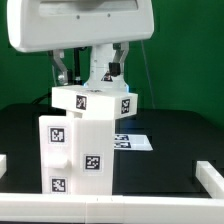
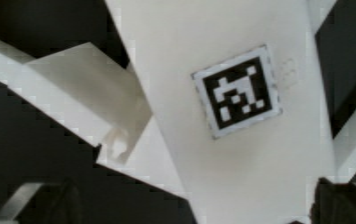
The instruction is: Assemble cabinet
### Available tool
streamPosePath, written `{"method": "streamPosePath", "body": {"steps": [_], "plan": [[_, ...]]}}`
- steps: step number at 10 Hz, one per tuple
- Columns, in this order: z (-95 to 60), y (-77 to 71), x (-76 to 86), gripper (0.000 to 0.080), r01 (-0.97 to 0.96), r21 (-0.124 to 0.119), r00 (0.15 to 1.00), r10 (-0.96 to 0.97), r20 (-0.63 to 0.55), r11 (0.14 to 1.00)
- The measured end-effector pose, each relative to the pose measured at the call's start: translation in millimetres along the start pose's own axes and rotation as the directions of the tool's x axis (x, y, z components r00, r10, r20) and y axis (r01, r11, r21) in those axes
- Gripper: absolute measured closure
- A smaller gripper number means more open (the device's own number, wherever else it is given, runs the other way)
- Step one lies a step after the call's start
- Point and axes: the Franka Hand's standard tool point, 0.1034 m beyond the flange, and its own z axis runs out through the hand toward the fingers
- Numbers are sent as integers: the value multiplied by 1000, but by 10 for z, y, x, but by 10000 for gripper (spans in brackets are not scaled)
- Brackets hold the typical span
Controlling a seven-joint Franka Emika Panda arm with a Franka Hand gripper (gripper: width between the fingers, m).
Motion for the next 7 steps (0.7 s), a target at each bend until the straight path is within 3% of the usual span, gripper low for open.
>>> {"method": "streamPosePath", "body": {"steps": [5, 6, 7], "plan": [[40, -14, -62, 151, 28, -7, 1000, -28, -5, 1000], [39, -8, -58, 151, 51, -16, 999, -51, -8, 999], [51, -23, -55, 151, 132, -47, 991, -134, -25, 990]]}}
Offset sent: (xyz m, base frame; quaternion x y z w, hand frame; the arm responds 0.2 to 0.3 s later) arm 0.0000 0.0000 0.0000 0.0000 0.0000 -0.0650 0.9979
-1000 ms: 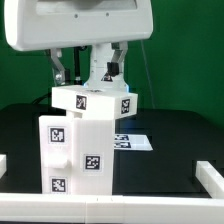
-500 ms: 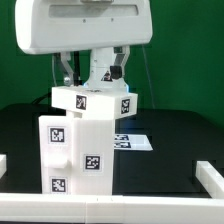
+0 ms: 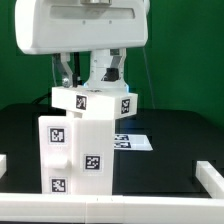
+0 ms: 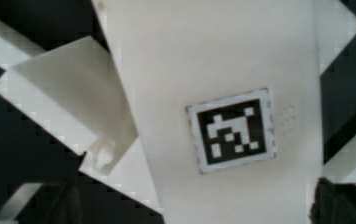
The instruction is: Assemble cabinet
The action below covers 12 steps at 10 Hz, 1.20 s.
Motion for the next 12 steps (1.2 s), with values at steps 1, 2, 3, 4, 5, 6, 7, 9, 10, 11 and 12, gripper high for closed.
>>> {"method": "streamPosePath", "body": {"steps": [1, 2, 3, 4, 5, 6, 7, 9, 10, 11, 12], "plan": [[26, -29, -27, 151, 53, 6, 999, -53, 4, 999], [38, -39, -26, 151, 26, 7, 1000, -26, 5, 1000], [55, -70, -11, 151, 7, 11, 1000, -7, 6, 1000], [66, -95, 5, 151, -16, 13, 1000, 16, 7, 1000], [93, -124, 0, 151, -18, 18, 1000, 18, 10, 1000], [119, -147, -16, 151, -23, 23, 1000, 22, 14, 999], [132, -146, -29, 151, -24, 23, 1000, 24, 16, 999], [167, -132, -55, 151, -28, 22, 999, 28, 19, 999], [180, -128, -65, 151, -30, 21, 999, 29, 20, 999], [197, -127, -78, 151, -31, 21, 999, 30, 22, 999], [202, -114, -100, 151, -33, 22, 999, 33, 23, 999]]}}
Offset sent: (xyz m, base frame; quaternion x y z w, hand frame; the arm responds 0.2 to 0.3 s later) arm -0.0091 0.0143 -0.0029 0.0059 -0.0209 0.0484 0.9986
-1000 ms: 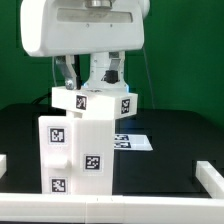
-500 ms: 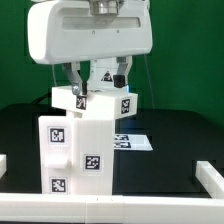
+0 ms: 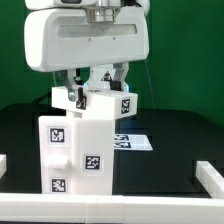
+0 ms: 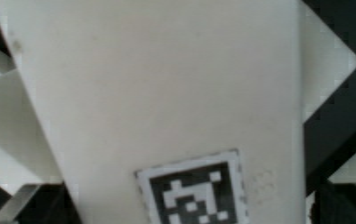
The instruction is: Assemble cabinet
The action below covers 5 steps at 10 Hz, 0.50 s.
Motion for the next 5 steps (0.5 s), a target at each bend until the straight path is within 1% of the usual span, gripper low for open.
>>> {"method": "streamPosePath", "body": {"steps": [2, 3, 5], "plan": [[-4, 15, -12, 151, 5, 0, 1000, -5, 0, 1000], [-13, 33, -20, 254, 10, -2, 1000, -10, -2, 1000], [-11, 34, -23, 251, -28, -2, 1000, 28, -1, 1000]]}}
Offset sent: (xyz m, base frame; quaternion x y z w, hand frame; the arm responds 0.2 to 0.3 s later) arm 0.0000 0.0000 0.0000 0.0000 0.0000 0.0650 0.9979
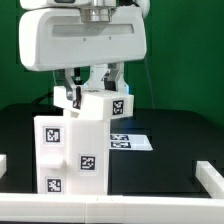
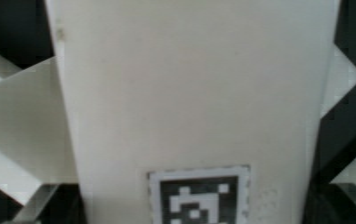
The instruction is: Assemble cabinet
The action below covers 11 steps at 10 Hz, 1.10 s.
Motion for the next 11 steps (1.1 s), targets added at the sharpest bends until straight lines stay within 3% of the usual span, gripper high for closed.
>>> {"method": "streamPosePath", "body": {"steps": [5, 8, 11], "plan": [[-1, 1, 1, 251, -289, 1, 957, 289, -1, 957], [-1, 4, -2, 249, -481, 3, 877, 481, -2, 877], [-8, 50, -46, 249, -702, 13, 712, 703, -5, 712]]}}
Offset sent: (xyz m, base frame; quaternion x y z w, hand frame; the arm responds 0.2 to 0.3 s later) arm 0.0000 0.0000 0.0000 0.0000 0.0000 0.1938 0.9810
